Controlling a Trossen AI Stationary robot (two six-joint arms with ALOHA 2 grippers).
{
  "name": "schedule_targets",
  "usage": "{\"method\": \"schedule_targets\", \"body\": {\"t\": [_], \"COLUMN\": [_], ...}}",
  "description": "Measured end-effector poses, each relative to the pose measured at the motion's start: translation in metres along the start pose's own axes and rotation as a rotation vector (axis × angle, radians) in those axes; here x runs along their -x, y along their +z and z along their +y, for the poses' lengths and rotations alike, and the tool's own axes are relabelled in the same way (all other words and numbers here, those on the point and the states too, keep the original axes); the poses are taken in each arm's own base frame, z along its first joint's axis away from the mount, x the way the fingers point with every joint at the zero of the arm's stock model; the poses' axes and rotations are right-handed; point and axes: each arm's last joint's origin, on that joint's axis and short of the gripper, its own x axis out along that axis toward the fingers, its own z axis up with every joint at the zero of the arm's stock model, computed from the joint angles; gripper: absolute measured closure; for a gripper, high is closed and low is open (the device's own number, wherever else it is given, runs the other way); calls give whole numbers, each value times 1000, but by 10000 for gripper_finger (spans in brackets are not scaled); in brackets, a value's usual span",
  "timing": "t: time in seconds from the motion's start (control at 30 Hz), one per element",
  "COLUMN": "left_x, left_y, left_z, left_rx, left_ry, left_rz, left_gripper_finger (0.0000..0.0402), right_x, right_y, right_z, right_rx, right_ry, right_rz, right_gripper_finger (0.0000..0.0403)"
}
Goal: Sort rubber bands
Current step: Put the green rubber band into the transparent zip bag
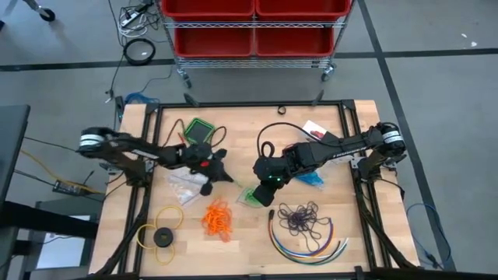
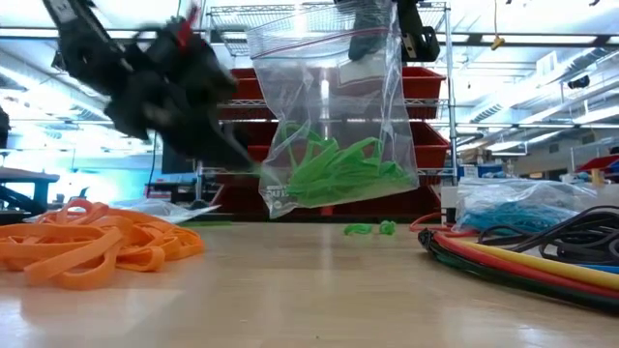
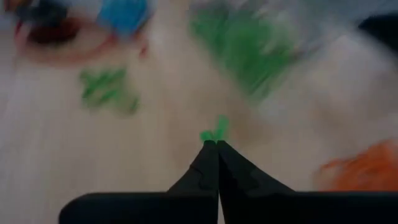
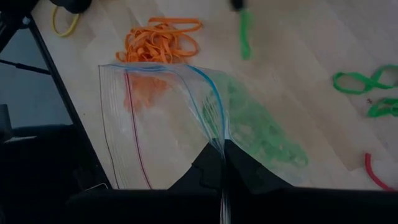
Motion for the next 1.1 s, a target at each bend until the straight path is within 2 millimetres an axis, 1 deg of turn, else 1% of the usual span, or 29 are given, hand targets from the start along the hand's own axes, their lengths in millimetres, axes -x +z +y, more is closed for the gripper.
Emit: {"method": "schedule_targets", "body": {"t": [0.1,0.23,0.33,0.43,0.47,0.57,0.73,0.83,1.0,1.1], "left_x": [14,38,52,56,56,48,24,8,-10,-16], "left_y": [23,54,72,88,90,104,112,119,123,124], "left_z": [-19,-45,-57,-63,-65,-67,-65,-65,-66,-66], "left_rx": [-54,-163,-202,-222,-224,-268,-327,-382,-474,-499], "left_ry": [-57,-114,-101,-106,-113,-90,14,46,165,172], "left_rz": [-106,-276,-361,-410,-405,-401,-271,-198,-77,-29], "left_gripper_finger": [400,400,401,401,401,401,401,401,401,401], "right_x": [0,0,0,0,0,0,0,0,0,0], "right_y": [0,0,0,2,2,3,4,4,4,4], "right_z": [0,0,0,-2,-2,-2,-3,-3,-3,-3], "right_rx": [-1,-12,-15,-33,-36,-39,-43,-40,-36,-36], "right_ry": [-2,-2,-2,-1,0,3,6,5,6,7], "right_rz": [1,1,1,0,1,0,-2,-2,-3,-3], "right_gripper_finger": [403,403,403,403,403,403,403,403,403,403]}}
